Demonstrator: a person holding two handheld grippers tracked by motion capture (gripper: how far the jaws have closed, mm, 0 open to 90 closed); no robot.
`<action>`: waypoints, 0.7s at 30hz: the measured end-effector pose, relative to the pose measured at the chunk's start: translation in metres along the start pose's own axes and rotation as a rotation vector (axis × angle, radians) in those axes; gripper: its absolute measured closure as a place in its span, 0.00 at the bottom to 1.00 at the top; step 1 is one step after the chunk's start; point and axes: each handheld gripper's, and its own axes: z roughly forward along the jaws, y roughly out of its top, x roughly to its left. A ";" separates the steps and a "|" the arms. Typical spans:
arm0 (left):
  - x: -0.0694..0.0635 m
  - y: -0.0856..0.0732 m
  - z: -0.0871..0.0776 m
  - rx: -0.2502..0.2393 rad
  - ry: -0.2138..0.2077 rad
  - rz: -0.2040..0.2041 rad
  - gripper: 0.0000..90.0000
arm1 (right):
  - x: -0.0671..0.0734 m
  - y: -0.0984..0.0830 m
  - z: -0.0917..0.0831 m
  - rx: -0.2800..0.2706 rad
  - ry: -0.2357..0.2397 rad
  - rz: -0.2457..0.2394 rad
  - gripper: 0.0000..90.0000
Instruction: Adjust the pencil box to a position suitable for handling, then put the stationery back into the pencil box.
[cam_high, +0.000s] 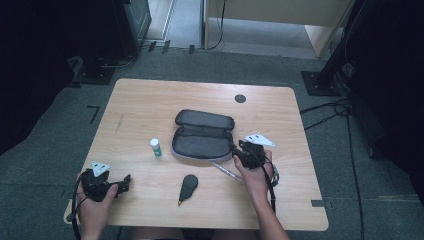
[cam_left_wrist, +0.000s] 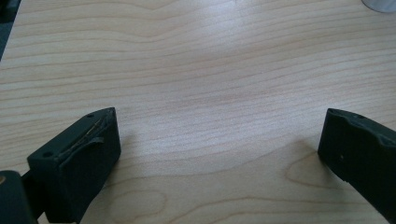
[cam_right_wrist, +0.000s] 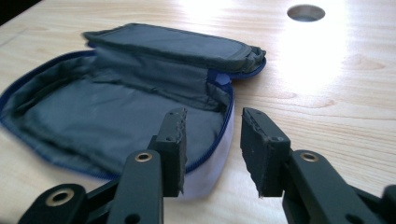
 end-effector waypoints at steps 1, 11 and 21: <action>0.000 0.000 0.000 0.000 0.000 0.000 0.00 | -0.001 -0.002 -0.005 -0.008 0.028 -0.007 0.66; 0.000 0.000 0.000 -0.001 0.000 -0.001 0.00 | -0.006 -0.036 -0.025 0.042 0.247 -0.190 0.64; 0.000 0.000 0.000 -0.001 0.000 -0.001 0.00 | -0.021 -0.060 -0.027 0.115 0.291 -0.187 0.67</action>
